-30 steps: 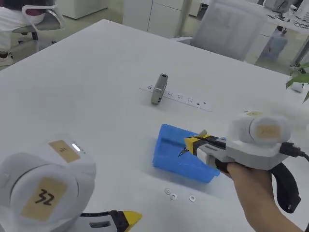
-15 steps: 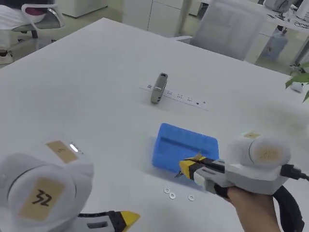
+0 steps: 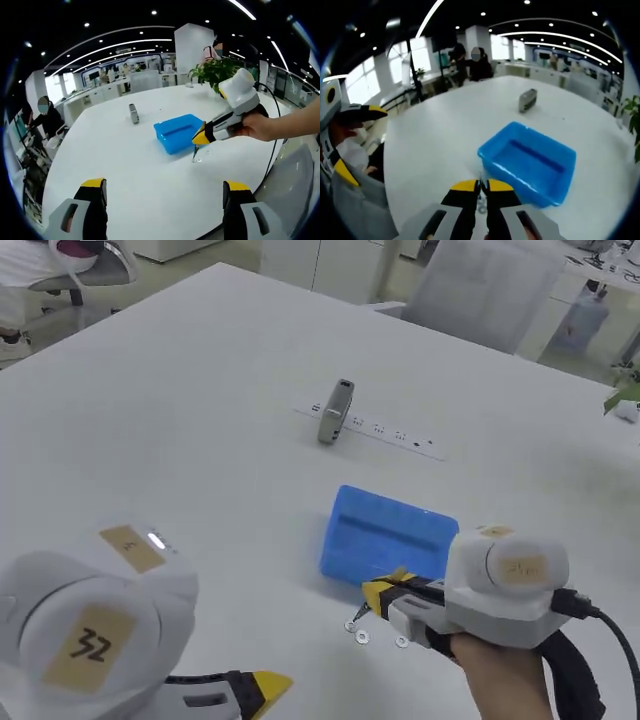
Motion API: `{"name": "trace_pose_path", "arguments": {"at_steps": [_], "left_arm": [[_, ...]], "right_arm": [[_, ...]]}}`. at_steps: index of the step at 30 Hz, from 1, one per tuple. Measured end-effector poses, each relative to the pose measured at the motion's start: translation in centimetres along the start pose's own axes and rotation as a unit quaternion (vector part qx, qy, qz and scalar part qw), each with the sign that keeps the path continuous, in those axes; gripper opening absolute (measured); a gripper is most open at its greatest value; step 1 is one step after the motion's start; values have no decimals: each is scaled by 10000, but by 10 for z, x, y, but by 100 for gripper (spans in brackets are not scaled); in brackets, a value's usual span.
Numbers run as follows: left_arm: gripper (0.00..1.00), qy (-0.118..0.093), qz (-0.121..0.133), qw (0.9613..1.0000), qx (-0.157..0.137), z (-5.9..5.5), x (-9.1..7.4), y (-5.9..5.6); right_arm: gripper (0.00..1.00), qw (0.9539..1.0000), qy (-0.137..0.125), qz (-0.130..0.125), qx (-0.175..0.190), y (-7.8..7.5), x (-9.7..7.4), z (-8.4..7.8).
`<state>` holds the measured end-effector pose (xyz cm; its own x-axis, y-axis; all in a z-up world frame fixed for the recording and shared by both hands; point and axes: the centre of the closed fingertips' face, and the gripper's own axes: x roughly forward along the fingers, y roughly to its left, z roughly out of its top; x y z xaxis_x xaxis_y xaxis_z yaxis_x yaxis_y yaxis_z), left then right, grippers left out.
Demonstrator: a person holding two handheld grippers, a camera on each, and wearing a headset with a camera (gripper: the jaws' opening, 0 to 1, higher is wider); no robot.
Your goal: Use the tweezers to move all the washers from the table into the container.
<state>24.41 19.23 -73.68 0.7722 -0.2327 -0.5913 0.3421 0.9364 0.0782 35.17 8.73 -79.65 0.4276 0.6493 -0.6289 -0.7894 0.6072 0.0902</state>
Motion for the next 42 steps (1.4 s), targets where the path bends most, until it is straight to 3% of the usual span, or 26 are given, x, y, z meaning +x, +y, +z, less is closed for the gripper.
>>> {"name": "trace_pose_path", "arguments": {"at_steps": [19, 30, 38, 42], "left_arm": [[99, 19, 0, 10000, -19, -3, 0, 1], [99, 10, -11, 10000, 14, -2, 0, -1], [99, -32, -20, 10000, 43, 1, -1, -1], [99, -57, -3, 10000, 60, 3, -2, 0]], "right_arm": [[3, 9998, 59, -105, -179, 0, 3, -3], [1, 9980, 45, -123, -623, 1, 4, -6], [0, 9995, 84, -113, -274, -9, 3, -12], [0, 9998, 79, -89, -149, -6, 0, -12]]}}
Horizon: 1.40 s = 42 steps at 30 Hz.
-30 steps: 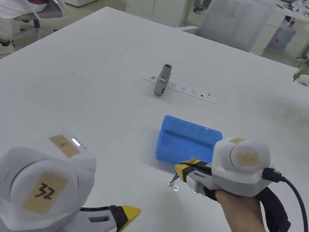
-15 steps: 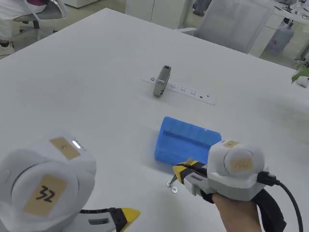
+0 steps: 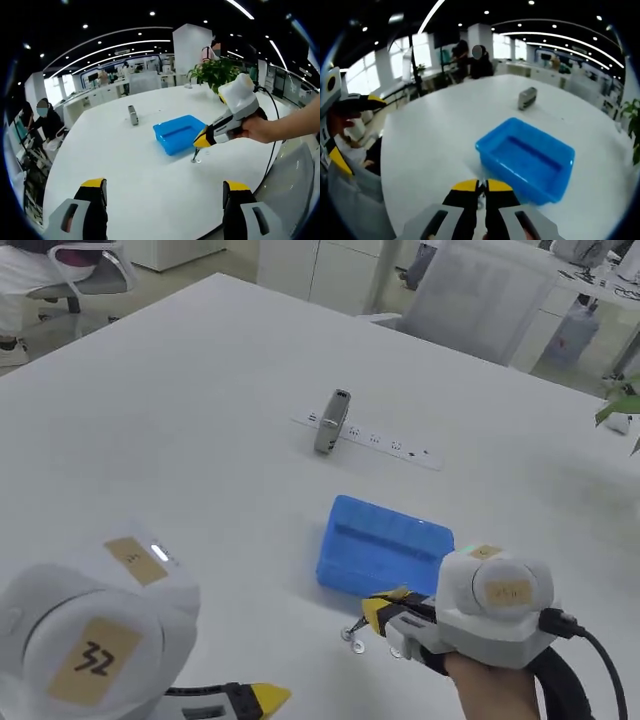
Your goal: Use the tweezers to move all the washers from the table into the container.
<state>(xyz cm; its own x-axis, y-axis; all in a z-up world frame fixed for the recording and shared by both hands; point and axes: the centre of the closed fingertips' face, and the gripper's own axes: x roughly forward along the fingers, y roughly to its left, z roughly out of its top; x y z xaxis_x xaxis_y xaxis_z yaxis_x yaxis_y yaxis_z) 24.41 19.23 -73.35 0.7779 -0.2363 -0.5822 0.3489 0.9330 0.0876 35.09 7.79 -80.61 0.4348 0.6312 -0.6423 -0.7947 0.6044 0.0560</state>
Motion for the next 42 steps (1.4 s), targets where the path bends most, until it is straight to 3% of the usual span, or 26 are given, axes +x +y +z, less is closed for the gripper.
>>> {"name": "trace_pose_path", "arguments": {"at_steps": [5, 16, 24, 33, 42], "left_arm": [[98, -14, 21, 10000, -16, 0, -1, 2], [99, -36, 32, 10000, -3, 2, -2, 2], [99, -42, 46, 10000, 10, 2, -3, 3], [99, -37, 68, 10000, 0, 2, -4, 3], [99, -20, 64, 10000, 1, 2, -3, 4]], "right_arm": [[0, 10000, 8, 21, -65, 5, -5, 2], [0, 9992, -263, 68, -281, 13, -25, 33], [0, 9978, -532, 23, -398, 9, -36, 60], [0, 9958, -744, -124, -513, -10, -34, 82], [0, 9956, -685, -396, -503, -32, -19, 83]]}}
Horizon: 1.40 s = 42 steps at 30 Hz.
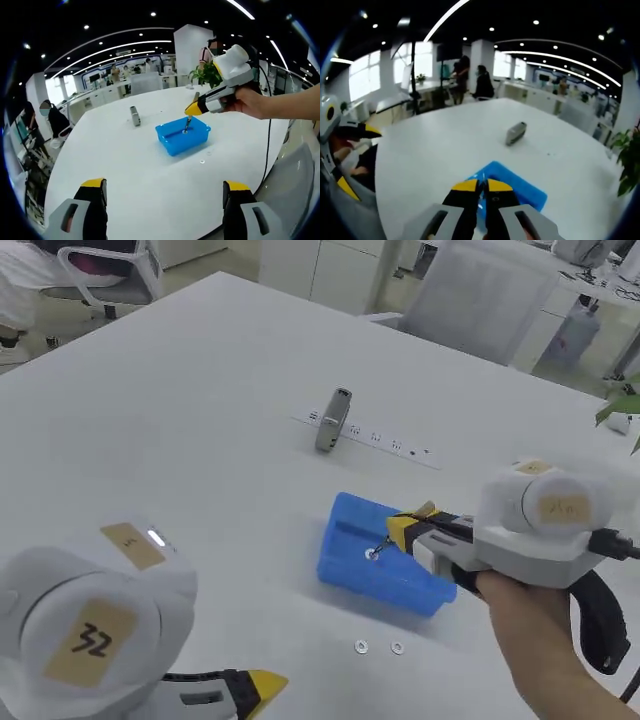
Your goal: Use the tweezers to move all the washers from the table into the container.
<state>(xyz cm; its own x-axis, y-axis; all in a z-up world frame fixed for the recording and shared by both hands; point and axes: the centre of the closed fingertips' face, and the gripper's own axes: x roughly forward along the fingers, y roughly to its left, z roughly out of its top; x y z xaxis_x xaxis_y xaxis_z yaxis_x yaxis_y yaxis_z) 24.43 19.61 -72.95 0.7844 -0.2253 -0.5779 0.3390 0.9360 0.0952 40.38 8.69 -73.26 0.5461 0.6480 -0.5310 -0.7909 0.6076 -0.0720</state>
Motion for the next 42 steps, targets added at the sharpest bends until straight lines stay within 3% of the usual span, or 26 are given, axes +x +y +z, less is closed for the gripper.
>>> {"name": "trace_pose_path", "arguments": {"at_steps": [6, 13, 22, 28, 37, 42], "left_arm": [[99, 58, 15, 10000, -1, -3, 1, 2], [99, 84, 17, 10000, -27, -4, 1, 3], [99, 168, 7, 9999, 8, -8, 3, 2], [99, 182, 14, 9998, 7, -8, 4, 2], [99, 153, -25, 9999, 59, -6, 4, -1], [99, 107, 6, 9999, 36, -4, 2, 1]], "right_arm": [[0, 9999, 158, 2, 40, -10, 20, -12], [0, 9983, 576, 67, -101, -12, 39, -36], [0, 9976, 684, 125, -39, -11, 55, -46], [1, 9975, 687, 180, 4, -5, 53, -47], [2, 9973, 680, 69, 276, -12, 48, -48], [2, 9985, 464, 33, 293, -10, 32, -35]]}}
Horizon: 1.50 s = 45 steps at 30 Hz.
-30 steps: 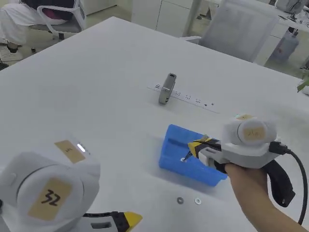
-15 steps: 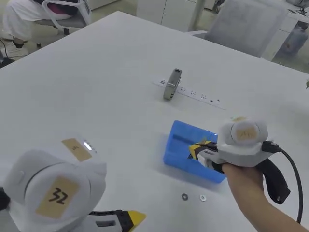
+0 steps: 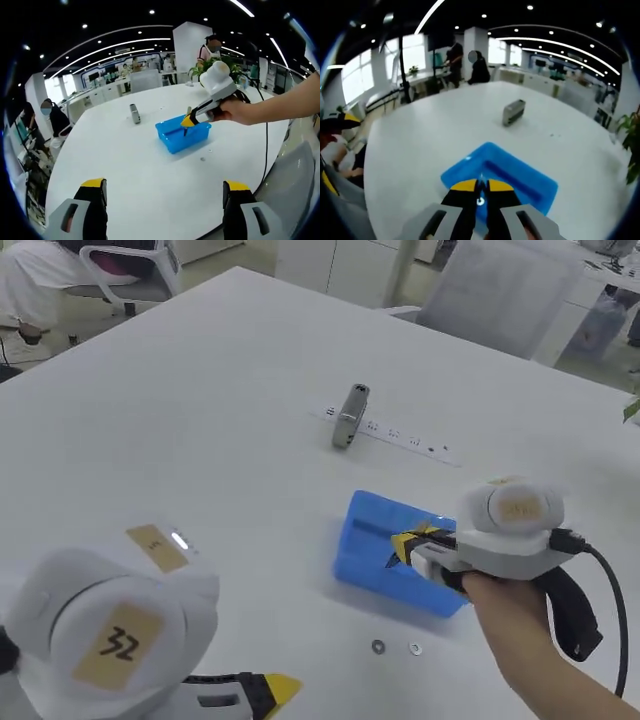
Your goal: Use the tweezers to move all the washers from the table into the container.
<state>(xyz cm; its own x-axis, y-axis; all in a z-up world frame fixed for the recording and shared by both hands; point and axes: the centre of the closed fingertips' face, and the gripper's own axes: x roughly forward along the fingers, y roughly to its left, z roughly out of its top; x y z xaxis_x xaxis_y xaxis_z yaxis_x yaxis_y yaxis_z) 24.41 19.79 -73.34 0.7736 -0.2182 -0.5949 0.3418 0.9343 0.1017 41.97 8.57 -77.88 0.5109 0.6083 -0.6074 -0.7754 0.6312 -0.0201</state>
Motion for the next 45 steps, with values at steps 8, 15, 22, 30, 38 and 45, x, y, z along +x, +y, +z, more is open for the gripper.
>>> {"name": "trace_pose_path", "arguments": {"at_steps": [8, 15, 22, 30, 38, 45], "left_arm": [[99, -38, -5, 10000, 42, 2, -2, -2], [99, -66, 14, 10000, 22, 4, -3, 0], [99, -53, -13, 10000, 34, 3, -1, -2], [99, -50, -50, 9999, 76, 4, 0, -5], [99, -14, -39, 10000, 50, 1, 0, -4], [99, -6, -52, 10000, 72, 1, 2, -5]], "right_arm": [[2, 9994, -328, 11, 78, 7, -29, 15], [2, 9986, -503, 16, 178, 13, -52, 16], [2, 9985, -460, 154, 248, 20, -60, 5], [2, 9988, -233, 316, 297, 35, -56, -16], [2, 9982, 134, 500, 305, 51, -47, -43], [3, 9984, 265, 457, 219, 51, -44, -52]]}}
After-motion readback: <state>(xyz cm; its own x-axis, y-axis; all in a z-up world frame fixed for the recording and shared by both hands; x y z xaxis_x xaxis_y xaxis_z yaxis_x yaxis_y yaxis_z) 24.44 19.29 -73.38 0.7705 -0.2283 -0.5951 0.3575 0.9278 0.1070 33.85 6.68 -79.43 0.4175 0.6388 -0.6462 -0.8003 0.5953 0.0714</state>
